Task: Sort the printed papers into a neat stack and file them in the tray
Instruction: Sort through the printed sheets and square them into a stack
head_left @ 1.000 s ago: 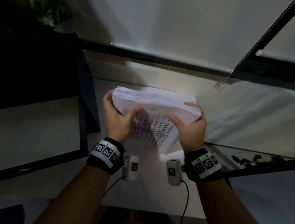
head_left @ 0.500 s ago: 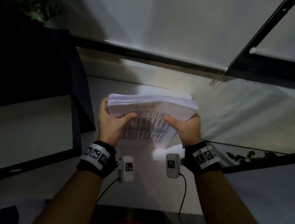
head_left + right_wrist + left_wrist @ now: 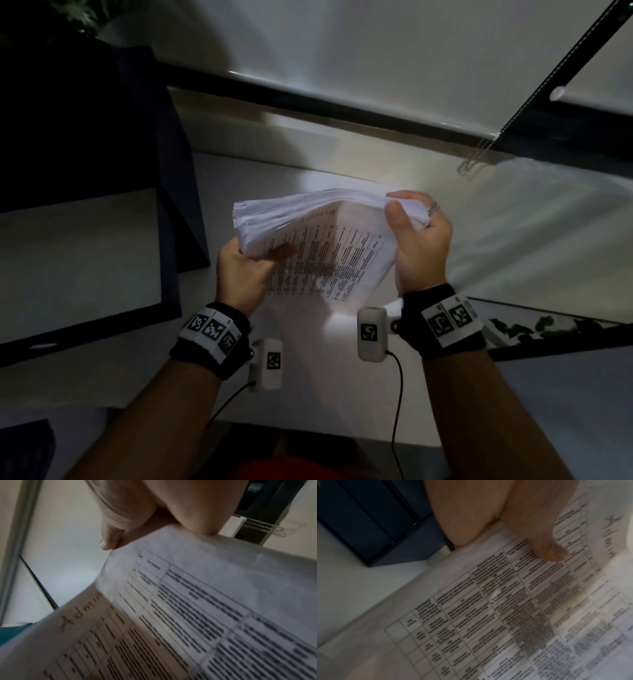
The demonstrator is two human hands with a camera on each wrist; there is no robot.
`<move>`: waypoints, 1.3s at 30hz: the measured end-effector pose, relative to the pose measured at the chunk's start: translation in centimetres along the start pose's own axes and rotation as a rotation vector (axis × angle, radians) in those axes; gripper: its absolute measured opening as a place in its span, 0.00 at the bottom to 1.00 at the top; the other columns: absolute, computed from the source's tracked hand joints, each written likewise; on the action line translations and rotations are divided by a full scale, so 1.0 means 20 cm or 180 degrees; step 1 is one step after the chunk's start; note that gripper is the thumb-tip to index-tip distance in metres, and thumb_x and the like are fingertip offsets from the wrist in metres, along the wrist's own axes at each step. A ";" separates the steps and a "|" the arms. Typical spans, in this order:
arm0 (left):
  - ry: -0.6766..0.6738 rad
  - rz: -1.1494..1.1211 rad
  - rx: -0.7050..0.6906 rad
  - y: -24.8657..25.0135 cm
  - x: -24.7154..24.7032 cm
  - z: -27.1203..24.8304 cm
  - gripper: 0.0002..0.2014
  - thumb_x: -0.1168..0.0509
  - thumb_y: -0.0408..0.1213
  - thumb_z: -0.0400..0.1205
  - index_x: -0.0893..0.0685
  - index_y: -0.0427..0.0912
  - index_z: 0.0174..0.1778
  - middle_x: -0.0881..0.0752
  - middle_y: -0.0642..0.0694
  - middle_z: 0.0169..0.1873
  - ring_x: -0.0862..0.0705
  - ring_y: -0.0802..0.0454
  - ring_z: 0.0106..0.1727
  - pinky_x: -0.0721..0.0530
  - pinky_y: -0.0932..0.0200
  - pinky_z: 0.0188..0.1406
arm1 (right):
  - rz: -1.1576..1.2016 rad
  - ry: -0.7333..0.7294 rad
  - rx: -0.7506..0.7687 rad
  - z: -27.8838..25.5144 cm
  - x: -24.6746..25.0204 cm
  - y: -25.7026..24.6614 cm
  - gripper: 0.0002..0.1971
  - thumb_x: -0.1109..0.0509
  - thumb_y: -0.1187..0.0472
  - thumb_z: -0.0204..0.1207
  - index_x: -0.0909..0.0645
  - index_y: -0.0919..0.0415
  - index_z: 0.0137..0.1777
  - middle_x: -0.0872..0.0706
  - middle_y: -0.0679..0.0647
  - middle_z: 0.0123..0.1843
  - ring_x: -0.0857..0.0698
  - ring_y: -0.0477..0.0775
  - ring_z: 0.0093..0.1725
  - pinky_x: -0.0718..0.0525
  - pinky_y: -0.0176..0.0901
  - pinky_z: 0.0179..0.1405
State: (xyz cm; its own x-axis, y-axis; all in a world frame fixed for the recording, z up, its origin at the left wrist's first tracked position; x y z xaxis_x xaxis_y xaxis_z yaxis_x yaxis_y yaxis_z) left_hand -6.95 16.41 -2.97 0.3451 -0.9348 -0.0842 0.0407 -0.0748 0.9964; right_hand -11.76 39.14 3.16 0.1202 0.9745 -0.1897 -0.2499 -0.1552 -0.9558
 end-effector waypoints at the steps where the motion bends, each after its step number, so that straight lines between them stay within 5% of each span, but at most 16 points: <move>1: -0.0033 0.0031 -0.0003 -0.01 0.01 0.00 0.22 0.19 0.26 0.69 0.11 0.37 0.60 0.06 0.52 0.50 0.08 0.52 0.55 0.09 0.52 0.56 | -0.0113 0.0051 0.0106 0.01 -0.01 0.00 0.09 0.20 0.68 0.69 0.17 0.58 0.44 0.10 0.43 0.37 0.12 0.41 0.39 0.15 0.34 0.41; 5: -0.0180 0.0204 0.0141 -0.06 0.02 0.01 0.18 0.17 0.30 0.69 0.07 0.59 0.46 0.05 0.54 0.46 0.07 0.52 0.53 0.08 0.43 0.56 | -0.0313 -0.0095 -0.0266 -0.06 0.00 0.10 0.22 0.14 0.67 0.56 0.16 0.63 0.50 0.07 0.50 0.42 0.08 0.49 0.46 0.09 0.48 0.47; 7: -0.0107 0.0176 0.0162 -0.07 0.01 -0.01 0.15 0.18 0.30 0.70 0.07 0.56 0.45 0.05 0.55 0.45 0.07 0.54 0.52 0.08 0.44 0.55 | -0.0510 -0.0129 -0.0402 -0.09 0.01 0.15 0.18 0.13 0.69 0.56 0.13 0.62 0.46 0.06 0.48 0.41 0.07 0.51 0.46 0.08 0.53 0.46; 10: 0.0065 0.0032 0.0195 -0.09 -0.01 -0.02 0.16 0.18 0.27 0.70 0.09 0.53 0.45 0.06 0.59 0.41 0.07 0.61 0.48 0.08 0.56 0.49 | -0.0511 0.0003 -0.0276 -0.08 0.04 0.18 0.17 0.13 0.71 0.56 0.12 0.57 0.42 0.06 0.45 0.39 0.07 0.48 0.44 0.08 0.46 0.43; 15: -0.0229 0.0351 0.0407 -0.14 -0.01 -0.04 0.20 0.15 0.36 0.64 0.09 0.39 0.51 0.06 0.54 0.44 0.06 0.54 0.51 0.09 0.62 0.50 | -0.0671 -0.0414 -0.0802 -0.09 0.11 0.32 0.20 0.14 0.74 0.57 0.11 0.69 0.50 0.06 0.56 0.48 0.07 0.58 0.51 0.10 0.62 0.53; 20: -0.0186 0.0121 0.0357 -0.16 -0.01 -0.03 0.16 0.17 0.30 0.66 0.09 0.55 0.42 0.06 0.62 0.40 0.07 0.62 0.47 0.09 0.64 0.47 | -0.0570 -0.0252 -0.0855 -0.12 0.12 0.38 0.18 0.14 0.75 0.57 0.10 0.66 0.48 0.06 0.54 0.47 0.07 0.57 0.50 0.09 0.53 0.51; 25: -0.0182 0.0408 0.0560 -0.22 -0.01 -0.03 0.15 0.19 0.31 0.72 0.09 0.53 0.49 0.06 0.61 0.42 0.07 0.61 0.49 0.08 0.50 0.56 | -0.0812 -0.0168 -0.1142 -0.21 0.13 0.50 0.18 0.14 0.72 0.59 0.10 0.59 0.49 0.06 0.50 0.48 0.07 0.51 0.51 0.10 0.54 0.56; 28: -0.0102 0.0550 0.0356 -0.17 -0.03 0.01 0.14 0.20 0.31 0.73 0.09 0.55 0.47 0.07 0.64 0.37 0.08 0.66 0.44 0.08 0.56 0.51 | -0.0852 -0.0167 -0.1101 -0.19 0.11 0.48 0.17 0.13 0.70 0.60 0.10 0.56 0.46 0.06 0.42 0.43 0.07 0.43 0.47 0.09 0.42 0.50; 30: -0.0090 0.0559 0.0259 -0.11 -0.02 0.05 0.09 0.19 0.34 0.73 0.08 0.51 0.45 0.06 0.56 0.36 0.07 0.61 0.42 0.08 0.58 0.44 | -0.0826 -0.0291 -0.1056 -0.15 0.11 0.43 0.18 0.14 0.70 0.61 0.11 0.55 0.48 0.06 0.41 0.44 0.07 0.42 0.48 0.11 0.37 0.48; 33: -0.0367 0.0400 0.0624 -0.08 0.01 0.06 0.09 0.20 0.39 0.75 0.09 0.42 0.48 0.07 0.44 0.37 0.07 0.44 0.37 0.08 0.46 0.37 | -0.0701 -0.0468 -0.1167 -0.13 0.13 0.38 0.21 0.17 0.69 0.67 0.15 0.59 0.59 0.07 0.50 0.55 0.09 0.52 0.57 0.12 0.49 0.58; 36: -0.0599 0.0317 0.1138 -0.12 0.04 0.05 0.14 0.19 0.45 0.72 0.09 0.42 0.49 0.09 0.43 0.33 0.11 0.40 0.32 0.11 0.40 0.36 | -0.0576 -0.0463 -0.1493 -0.17 0.14 0.39 0.19 0.21 0.68 0.72 0.16 0.62 0.62 0.08 0.56 0.58 0.10 0.58 0.59 0.15 0.61 0.65; 39: -0.0707 0.0316 0.1253 -0.14 0.04 0.03 0.14 0.22 0.47 0.75 0.10 0.46 0.53 0.06 0.44 0.42 0.08 0.43 0.41 0.10 0.42 0.41 | -0.0600 -0.0305 -0.1666 -0.21 0.15 0.40 0.16 0.21 0.68 0.72 0.15 0.63 0.60 0.08 0.59 0.56 0.09 0.62 0.56 0.14 0.66 0.62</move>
State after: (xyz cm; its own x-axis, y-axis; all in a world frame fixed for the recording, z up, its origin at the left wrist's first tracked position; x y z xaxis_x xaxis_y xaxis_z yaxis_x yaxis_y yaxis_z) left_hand -7.32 15.57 -5.82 0.1183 -0.9926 -0.0263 -0.3564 -0.0672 0.9319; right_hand -9.44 40.12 -5.90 0.0228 0.9997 -0.0070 0.2804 -0.0131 -0.9598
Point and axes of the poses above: each hand's wrist, its own z-axis towards the middle knuckle, its own x-axis out of the back of the hand, y = z × x, the point moved 1 cm from there along z, towards the middle knuckle
